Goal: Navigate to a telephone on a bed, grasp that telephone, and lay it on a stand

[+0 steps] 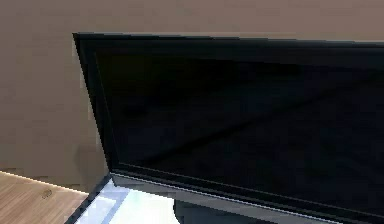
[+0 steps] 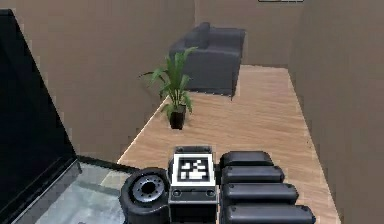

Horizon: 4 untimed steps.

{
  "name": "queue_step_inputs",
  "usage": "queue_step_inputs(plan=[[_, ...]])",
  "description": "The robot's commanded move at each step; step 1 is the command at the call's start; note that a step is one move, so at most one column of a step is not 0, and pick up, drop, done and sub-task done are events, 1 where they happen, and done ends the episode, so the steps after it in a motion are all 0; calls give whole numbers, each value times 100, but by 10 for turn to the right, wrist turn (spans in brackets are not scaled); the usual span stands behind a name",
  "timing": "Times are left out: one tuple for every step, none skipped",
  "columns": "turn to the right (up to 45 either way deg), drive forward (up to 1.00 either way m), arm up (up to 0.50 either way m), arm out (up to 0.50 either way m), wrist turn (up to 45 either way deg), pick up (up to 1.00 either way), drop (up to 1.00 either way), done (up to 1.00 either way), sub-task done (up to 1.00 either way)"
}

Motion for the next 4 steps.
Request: queue_step_inputs(plan=[[-30, 0, 0, 0, 0, 0, 0, 0, 0], [-330, 0, 0, 0, 0, 0, 0, 0, 0], [0, 15, 0, 0, 0, 0, 0, 0, 0], [450, 0, 0, 0, 0, 0, 0, 0, 0]])
